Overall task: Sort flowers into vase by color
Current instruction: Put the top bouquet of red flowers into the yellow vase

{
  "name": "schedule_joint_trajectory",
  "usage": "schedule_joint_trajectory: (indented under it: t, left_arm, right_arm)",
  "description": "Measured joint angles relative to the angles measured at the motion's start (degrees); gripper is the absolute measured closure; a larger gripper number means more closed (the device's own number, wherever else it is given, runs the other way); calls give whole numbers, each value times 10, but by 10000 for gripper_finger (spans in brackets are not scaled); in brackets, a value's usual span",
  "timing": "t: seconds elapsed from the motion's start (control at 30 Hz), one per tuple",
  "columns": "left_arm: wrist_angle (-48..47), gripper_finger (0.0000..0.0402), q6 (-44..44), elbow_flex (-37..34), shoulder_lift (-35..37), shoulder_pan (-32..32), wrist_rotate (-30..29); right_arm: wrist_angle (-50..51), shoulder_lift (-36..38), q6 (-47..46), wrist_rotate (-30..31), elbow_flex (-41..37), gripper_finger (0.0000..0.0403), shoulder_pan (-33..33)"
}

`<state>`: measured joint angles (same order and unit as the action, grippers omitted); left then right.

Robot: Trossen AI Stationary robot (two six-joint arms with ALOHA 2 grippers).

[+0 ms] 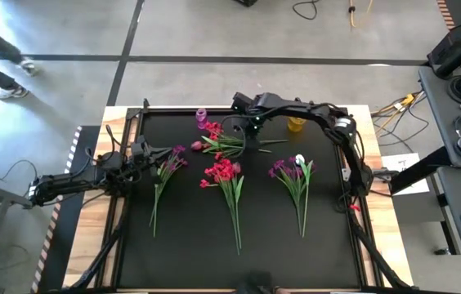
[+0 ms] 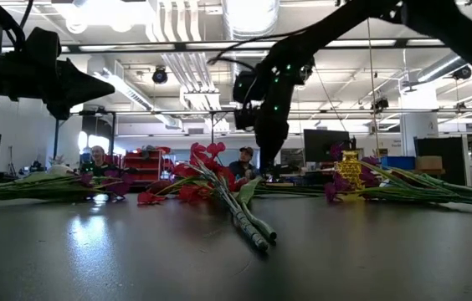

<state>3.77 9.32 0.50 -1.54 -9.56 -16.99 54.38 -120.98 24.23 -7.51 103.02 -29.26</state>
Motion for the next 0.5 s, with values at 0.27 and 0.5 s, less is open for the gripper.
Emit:
schedule_joint_trajectory:
  t: [0.27,0.5]
  left_arm:
    - [0,402,0,0,0,0,0]
    - [0,402,0,0,0,0,0]
  right_arm:
    - [96,-92,5,-5,110,252,-9]
    - [128,-121,9,-5,150,276,-12]
